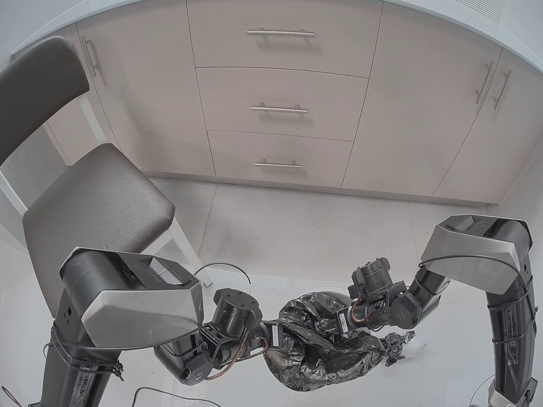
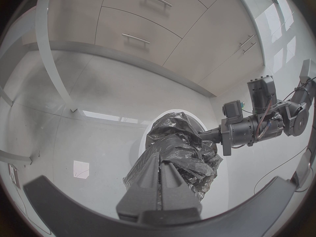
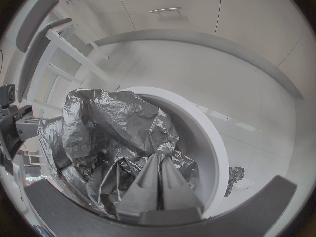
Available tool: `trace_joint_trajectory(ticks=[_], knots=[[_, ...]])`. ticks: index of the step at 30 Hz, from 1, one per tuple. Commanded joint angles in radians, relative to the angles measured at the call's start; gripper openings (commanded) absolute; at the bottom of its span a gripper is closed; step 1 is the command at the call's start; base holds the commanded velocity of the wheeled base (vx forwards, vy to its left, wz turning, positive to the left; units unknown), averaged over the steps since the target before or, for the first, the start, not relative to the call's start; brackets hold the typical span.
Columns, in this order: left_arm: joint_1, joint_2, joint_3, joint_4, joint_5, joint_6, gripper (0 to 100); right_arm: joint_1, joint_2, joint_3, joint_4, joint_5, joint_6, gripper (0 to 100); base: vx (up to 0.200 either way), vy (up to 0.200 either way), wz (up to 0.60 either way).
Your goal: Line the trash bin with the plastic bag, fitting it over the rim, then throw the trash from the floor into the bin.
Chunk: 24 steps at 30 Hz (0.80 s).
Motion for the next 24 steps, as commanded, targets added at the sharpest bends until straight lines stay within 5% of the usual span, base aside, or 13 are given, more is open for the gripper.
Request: trace_joint_trajectory(ticks=[1, 17, 18, 24], knots=[[0.0, 0.0, 0.0, 0.0, 0.0, 0.0, 0, 0.0, 0.022, -0.005, 0.002, -0.004, 0.001, 0, 0.0, 0.0, 0.0], [0.0, 0.0, 0.0, 0.0, 0.0, 0.0, 0, -0.003, 0.01, 0.0, 0.067, -0.046, -0.105, 0, 0.0, 0.0, 0.0], [0.0, 0.0, 0.0, 0.0, 0.0, 0.0, 0, -0.003, 0.01, -0.002, 0.07, -0.046, -0.105, 100, 0.0, 0.0, 0.0], [0.0, 0.0, 0.0, 0.0, 0.0, -0.002, 0, -0.003, 0.007, 0.004, 0.065, -0.044, -0.104, 100, 0.0, 0.0, 0.0]])
